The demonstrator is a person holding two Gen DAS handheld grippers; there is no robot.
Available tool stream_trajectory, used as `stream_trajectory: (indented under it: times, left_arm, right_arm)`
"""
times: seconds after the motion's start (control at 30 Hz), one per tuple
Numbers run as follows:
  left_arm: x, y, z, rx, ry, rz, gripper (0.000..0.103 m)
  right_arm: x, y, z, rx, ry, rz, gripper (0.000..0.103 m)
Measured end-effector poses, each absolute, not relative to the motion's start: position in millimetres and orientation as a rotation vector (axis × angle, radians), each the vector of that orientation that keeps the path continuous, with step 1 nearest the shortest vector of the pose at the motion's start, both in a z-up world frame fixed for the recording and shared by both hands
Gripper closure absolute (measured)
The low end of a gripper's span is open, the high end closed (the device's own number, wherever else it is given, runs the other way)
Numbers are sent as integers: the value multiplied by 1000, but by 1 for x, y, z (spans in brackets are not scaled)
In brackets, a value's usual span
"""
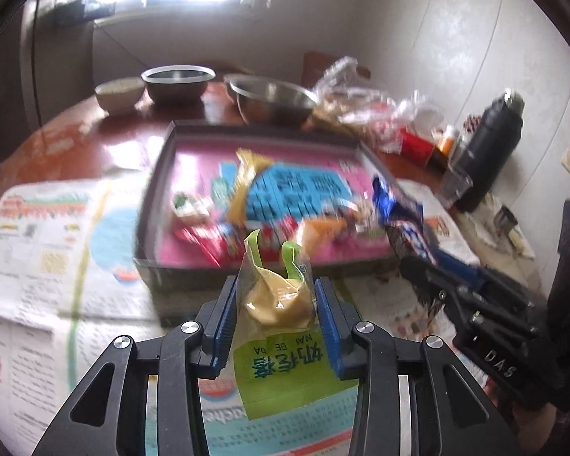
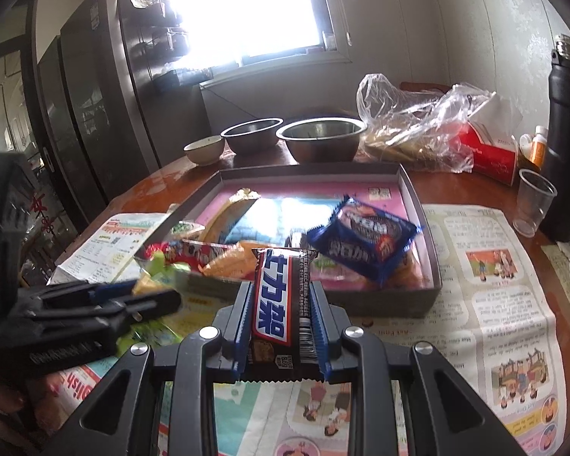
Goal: Organize snacks
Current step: 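Lift and carry the green packet with left tool while right tool carries the chocolate bar, then lower the green packet with left tool while right tool lowers the chocolate bar into the tray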
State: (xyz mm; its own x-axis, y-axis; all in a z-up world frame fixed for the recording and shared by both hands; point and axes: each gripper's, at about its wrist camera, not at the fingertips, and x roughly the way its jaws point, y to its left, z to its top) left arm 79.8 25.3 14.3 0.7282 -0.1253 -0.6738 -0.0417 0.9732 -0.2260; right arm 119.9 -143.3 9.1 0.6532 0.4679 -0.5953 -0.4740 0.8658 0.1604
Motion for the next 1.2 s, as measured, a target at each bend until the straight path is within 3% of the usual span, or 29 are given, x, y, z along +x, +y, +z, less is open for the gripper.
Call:
stream_trajectory:
  times: [0.4,1.2]
  left_arm:
    - [108,56,35,-257,685,7,62]
    - [157,63,8,-262,739,27,62]
  right_arm:
    - [138,-122,19,-26,656,543,74]
    - [188,-95,5,-35,708,509,74]
